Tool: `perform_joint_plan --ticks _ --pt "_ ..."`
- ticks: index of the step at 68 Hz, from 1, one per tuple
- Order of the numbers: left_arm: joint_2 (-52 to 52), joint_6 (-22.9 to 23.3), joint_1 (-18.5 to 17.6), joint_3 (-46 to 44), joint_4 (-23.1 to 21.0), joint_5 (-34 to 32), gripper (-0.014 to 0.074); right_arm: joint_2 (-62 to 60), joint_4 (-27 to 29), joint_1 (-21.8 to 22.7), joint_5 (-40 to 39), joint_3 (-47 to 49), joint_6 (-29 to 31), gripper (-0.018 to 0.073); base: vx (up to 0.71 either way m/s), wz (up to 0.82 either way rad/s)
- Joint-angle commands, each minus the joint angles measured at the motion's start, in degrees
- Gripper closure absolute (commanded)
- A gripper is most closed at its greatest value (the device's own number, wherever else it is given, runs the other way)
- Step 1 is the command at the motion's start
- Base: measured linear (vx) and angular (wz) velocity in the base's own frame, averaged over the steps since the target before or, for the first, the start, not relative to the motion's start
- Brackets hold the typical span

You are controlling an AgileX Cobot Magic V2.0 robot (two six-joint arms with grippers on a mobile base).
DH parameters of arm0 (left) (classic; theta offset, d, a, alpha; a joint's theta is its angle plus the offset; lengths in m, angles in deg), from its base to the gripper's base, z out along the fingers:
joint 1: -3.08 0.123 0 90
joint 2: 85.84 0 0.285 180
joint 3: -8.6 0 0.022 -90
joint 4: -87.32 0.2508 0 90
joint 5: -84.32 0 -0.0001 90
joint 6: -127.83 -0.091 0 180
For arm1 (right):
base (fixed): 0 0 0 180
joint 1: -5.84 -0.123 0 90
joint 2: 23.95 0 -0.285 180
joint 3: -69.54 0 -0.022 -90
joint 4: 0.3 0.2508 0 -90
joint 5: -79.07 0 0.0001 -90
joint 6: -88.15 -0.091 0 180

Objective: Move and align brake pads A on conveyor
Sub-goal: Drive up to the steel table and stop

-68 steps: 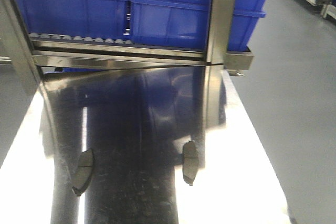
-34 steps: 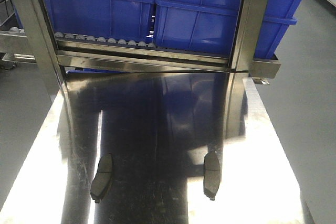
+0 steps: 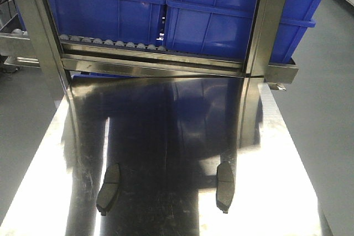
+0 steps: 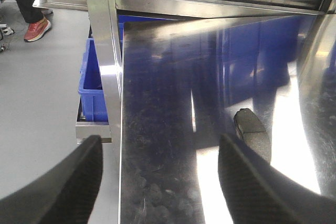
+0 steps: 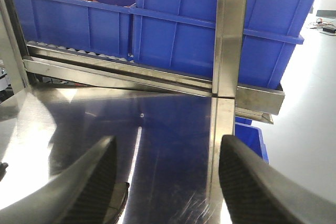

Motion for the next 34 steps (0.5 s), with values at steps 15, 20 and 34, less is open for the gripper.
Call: perform_joint_plan --ticks 15,20,34 --pt "-0.65 0.09 -0.22 -1.48 -0.39 -4.33 0.0136 0.69 -0.29 0.0 -4.61 1.61 0.08 0.0148 0.0 0.0" --pt "-0.65 0.09 -0.22 -1.48 -0.39 -4.33 0.0136 0.69 -0.29 0.0 -4.61 1.61 0.08 0.0148 0.0 0.0" --pt "-0.65 0.09 -0.22 -1.48 -0.39 -4.33 0.0136 0.69 -0.29 0.0 -4.61 1.61 0.08 0.0148 0.0 0.0"
